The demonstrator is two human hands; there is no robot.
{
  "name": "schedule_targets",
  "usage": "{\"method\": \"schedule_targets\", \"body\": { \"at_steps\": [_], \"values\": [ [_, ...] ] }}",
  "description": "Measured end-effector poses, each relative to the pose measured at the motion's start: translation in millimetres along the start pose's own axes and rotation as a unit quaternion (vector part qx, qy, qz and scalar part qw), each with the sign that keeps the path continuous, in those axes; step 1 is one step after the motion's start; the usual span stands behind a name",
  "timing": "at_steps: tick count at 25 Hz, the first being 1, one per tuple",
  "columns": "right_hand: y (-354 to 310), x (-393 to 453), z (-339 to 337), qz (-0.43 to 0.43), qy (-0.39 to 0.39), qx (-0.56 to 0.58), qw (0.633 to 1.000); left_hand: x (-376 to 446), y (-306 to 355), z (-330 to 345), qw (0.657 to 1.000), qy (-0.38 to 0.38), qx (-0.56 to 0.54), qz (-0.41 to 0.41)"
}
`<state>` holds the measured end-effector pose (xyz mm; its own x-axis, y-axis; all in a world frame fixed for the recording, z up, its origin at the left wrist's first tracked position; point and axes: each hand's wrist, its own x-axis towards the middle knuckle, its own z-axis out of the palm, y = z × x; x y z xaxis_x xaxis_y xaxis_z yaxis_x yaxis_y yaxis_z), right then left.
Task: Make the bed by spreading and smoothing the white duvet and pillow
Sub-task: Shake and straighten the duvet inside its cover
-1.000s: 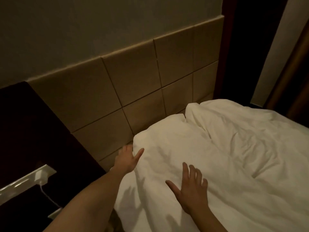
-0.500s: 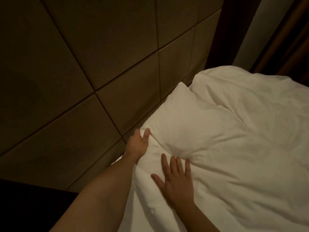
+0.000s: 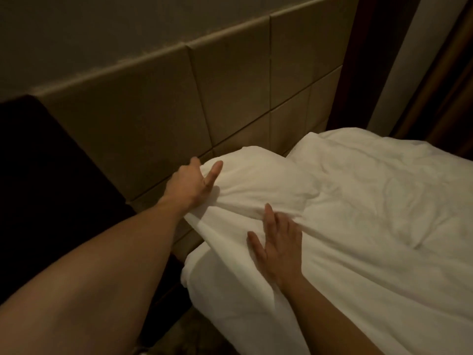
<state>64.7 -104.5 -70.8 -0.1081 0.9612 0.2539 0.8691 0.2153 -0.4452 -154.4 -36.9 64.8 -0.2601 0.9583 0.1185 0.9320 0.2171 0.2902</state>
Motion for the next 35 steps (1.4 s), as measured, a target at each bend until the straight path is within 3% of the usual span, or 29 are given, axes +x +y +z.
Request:
{"method": "schedule_targets", "body": {
  "at_steps": [4, 7, 9, 12, 16, 19, 22, 26, 29, 35],
  "values": [
    [-24.9, -58.6, -23.5, -0.030, -0.153, -0.001, 0.988, -90.9, -57.6, -22.0, 0.996, -0.014, 0.042, -0.081],
    [-6.7, -91.3, -8.3, 0.025, -0.255, -0.017, 0.967, -114.9, -59.5, 23.4, 0.990, -0.103, 0.024, -0.095],
    [13.1, -98.8, 0.3, 0.054, -0.283, -0.040, 0.957, -116.9, -53.8, 64.1, 0.978, -0.177, 0.025, -0.108],
    [50.1, -81.6, 5.7, 0.110, -0.277, -0.056, 0.953, -101.2, -42.9, 115.5, 0.971, -0.229, 0.041, -0.060],
    [115.6, -29.0, 8.0, 0.188, -0.211, -0.060, 0.957, -34.5, -2.3, 172.3, 0.976, -0.198, 0.034, 0.088],
    [178.1, 5.4, 14.7, 0.266, -0.165, -0.055, 0.948, 24.1, 55.1, 229.4, 0.952, -0.239, 0.024, 0.192],
    [215.9, 1.4, 34.5, 0.318, -0.144, -0.065, 0.935, 35.7, 90.8, 285.7, 0.927, -0.301, 0.018, 0.225],
    [213.4, -14.6, 27.5, 0.317, -0.136, -0.056, 0.937, 13.7, 98.9, 295.7, 0.938, -0.266, 0.095, 0.200],
    [213.3, 17.9, -31.4, 0.279, -0.123, -0.080, 0.949, 34.3, 142.4, 246.4, 0.941, -0.216, 0.117, 0.233],
    [273.4, 129.4, -214.9, 0.243, 0.073, -0.124, 0.959, 118.0, 331.8, 128.7, 0.931, -0.005, 0.065, 0.358]
  ]
}}
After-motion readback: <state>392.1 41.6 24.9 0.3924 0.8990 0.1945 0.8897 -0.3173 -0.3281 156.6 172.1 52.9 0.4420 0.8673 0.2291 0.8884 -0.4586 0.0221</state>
